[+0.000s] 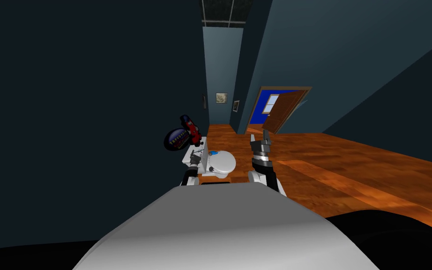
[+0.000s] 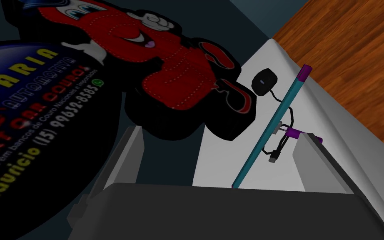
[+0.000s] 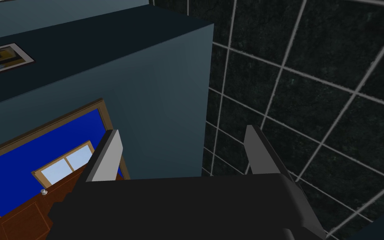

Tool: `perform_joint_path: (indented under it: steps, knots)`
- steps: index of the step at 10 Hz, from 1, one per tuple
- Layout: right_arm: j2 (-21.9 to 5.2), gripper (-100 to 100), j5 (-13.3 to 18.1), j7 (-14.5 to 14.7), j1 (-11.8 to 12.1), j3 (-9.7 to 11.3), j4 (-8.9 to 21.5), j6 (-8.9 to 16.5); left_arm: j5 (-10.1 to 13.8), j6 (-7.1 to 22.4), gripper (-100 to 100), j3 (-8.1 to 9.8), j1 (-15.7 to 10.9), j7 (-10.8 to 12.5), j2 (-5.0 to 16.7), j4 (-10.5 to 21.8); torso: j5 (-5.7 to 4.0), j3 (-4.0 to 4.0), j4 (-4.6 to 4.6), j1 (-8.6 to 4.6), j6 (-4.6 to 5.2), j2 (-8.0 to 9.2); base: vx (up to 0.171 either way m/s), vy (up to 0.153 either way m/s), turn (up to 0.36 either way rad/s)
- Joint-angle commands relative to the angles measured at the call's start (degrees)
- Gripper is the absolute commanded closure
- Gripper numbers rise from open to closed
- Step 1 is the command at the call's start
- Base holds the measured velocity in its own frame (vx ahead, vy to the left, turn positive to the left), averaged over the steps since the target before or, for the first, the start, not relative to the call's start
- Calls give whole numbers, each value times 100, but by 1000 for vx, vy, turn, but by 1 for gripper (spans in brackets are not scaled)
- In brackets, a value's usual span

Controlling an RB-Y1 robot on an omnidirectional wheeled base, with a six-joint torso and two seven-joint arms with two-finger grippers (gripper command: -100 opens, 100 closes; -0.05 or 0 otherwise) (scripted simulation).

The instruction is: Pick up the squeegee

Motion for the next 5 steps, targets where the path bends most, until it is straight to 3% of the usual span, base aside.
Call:
perform_joint_path:
  steps: [1, 2, 3, 5]
  knots:
    - [0, 0, 0, 0, 0, 0, 0, 0, -4, 17, -100, -3, 40, -20, 10, -160, 0, 0, 0, 0, 0, 0, -17, -5, 12]
    - [0, 0, 0, 0, 0, 0, 0, 0, -2, -10, -100, -7, 28, -4, 17, -80, 0, 0, 0, 0, 0, -1, -7, -3, 2]
    - [0, 0, 0, 0, 0, 0, 0, 0, -2, -14, 100, -9, 31, -3, 20, -88, 0, -2, -1, 1, 0, -4, 0, 0, 0]
    - [0, 0, 0, 0, 0, 0, 0, 0, -2, -14, 100, -9, 31, -3, 19, -87, 1, -4, -2, 2, 0, -8, 0, 0, 0]
